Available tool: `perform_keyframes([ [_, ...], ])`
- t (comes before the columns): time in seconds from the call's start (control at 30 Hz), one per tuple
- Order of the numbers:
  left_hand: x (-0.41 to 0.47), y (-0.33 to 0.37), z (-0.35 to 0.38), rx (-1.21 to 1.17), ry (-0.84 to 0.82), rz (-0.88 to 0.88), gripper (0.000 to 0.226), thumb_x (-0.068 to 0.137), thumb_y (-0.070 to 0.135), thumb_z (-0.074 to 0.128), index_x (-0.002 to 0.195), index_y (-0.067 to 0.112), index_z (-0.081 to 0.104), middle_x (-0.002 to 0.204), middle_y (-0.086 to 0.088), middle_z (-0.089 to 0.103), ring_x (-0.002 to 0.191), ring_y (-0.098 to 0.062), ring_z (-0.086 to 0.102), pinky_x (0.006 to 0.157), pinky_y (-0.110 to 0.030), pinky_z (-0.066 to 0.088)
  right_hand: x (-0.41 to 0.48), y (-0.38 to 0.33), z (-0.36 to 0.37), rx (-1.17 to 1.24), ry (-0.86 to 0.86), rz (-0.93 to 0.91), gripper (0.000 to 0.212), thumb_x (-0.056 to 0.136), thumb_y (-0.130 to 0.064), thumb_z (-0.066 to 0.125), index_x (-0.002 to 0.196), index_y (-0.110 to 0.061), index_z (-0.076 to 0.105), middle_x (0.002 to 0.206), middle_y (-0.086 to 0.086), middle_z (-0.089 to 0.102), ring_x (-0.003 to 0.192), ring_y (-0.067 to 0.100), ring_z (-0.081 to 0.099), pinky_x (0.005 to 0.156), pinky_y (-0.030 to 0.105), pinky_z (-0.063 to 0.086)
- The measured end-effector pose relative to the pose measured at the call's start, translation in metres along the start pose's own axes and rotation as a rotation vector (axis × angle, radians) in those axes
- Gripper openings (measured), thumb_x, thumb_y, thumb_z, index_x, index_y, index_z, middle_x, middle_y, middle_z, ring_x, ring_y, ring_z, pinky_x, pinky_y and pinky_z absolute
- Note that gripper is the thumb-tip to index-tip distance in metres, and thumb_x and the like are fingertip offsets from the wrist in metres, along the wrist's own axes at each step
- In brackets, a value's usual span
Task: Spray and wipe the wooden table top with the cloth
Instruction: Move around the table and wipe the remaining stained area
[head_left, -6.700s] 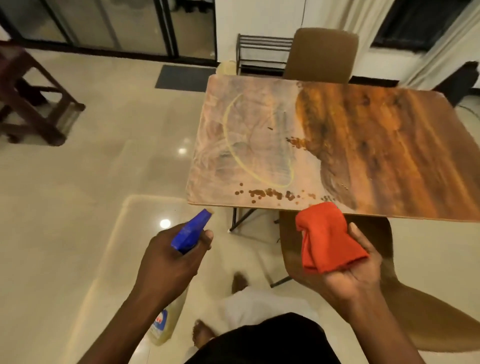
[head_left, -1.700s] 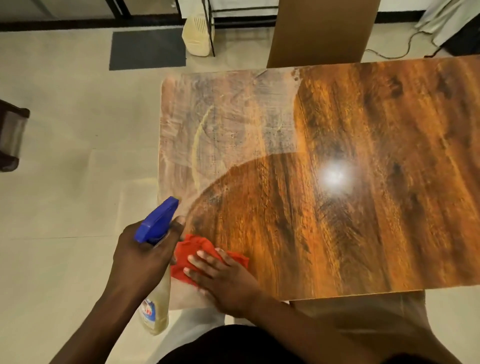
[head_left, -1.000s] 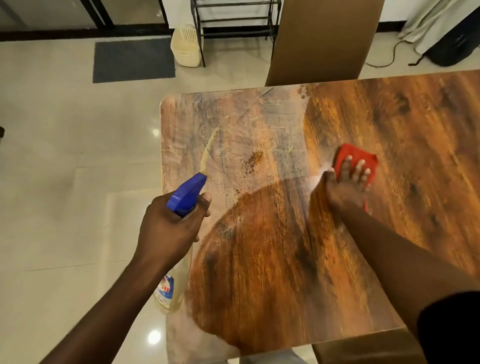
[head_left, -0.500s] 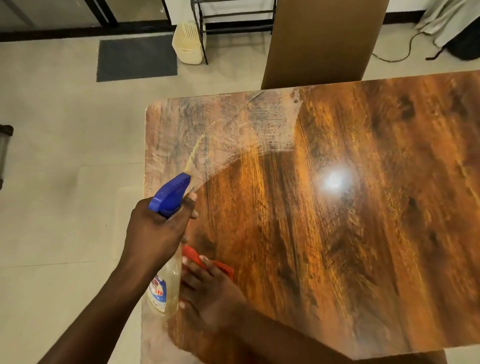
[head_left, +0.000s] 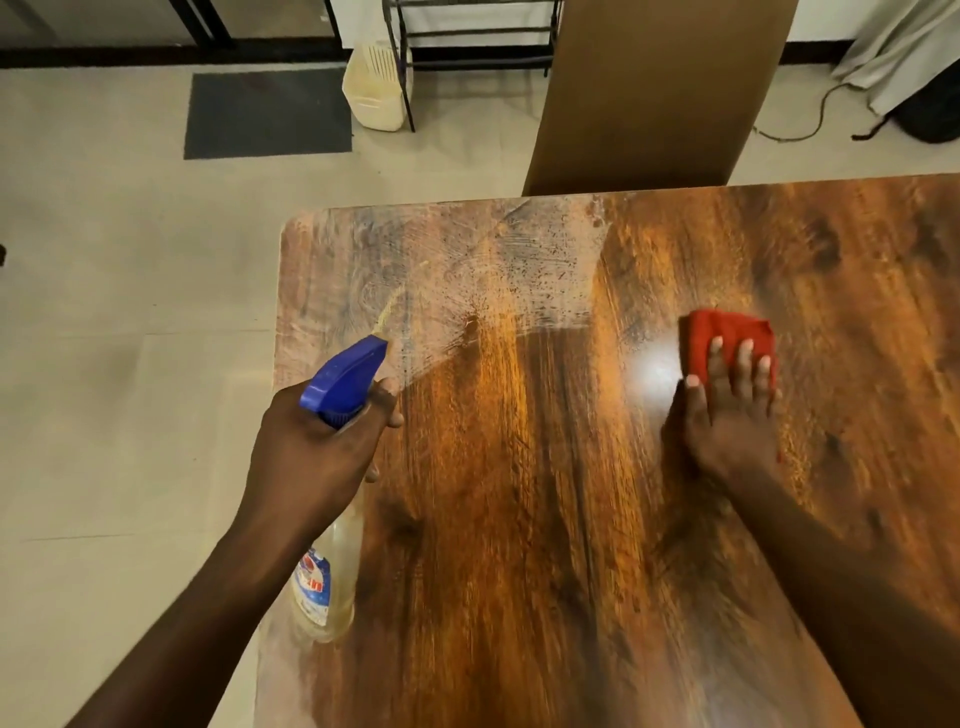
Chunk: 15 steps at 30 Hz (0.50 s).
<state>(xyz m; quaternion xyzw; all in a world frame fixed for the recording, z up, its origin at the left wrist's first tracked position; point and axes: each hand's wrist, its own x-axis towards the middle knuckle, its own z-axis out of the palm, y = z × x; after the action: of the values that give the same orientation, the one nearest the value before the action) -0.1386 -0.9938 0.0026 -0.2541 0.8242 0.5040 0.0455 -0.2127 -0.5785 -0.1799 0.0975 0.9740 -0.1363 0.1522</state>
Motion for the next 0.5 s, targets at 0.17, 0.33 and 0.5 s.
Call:
perform_keyframes([
  [0.17,0.005,0.002,-0.002,-0.026,0.015,0.000,0.036,0.098,0.039,0.068,0.076,0.067,0.069,0.079,-0.008,0.081,0.045,-0.021,0.067,0.069,-0.043,0.063,0.089,-0.093,-0.004,0.034,0.027,0.056,0.072,0.113,-0.060,0.011,0.172,-0.030,-0.016,0.179,0.010,-0.022,0.164,0.038,-0.019,0.132,0.065,0.001],
  [0.33,0.003,0.002,-0.006,-0.033,0.058,-0.002,0.022,0.099,0.037,0.068,0.085,0.055,0.069,0.084,-0.002,0.083,0.047,-0.025,0.067,0.073,-0.046,0.065,0.075,-0.229,0.035,-0.070,-0.109,-0.308,0.071,0.112,-0.058,0.006,0.169,-0.028,-0.023,0.176,0.014,-0.025,0.162,0.039,-0.022,0.132,0.065,0.000],
  [0.5,-0.005,0.001,-0.013,-0.020,0.074,-0.031,0.016,0.096,0.045,0.070,0.085,0.057,0.074,0.077,-0.011,0.080,0.052,-0.029,0.069,0.072,-0.048,0.062,-0.050,-0.324,0.091,-0.207,-0.279,-0.864,0.072,0.112,-0.050,0.024,0.173,-0.024,-0.004,0.180,0.011,-0.018,0.164,0.034,-0.025,0.131,0.063,-0.005],
])
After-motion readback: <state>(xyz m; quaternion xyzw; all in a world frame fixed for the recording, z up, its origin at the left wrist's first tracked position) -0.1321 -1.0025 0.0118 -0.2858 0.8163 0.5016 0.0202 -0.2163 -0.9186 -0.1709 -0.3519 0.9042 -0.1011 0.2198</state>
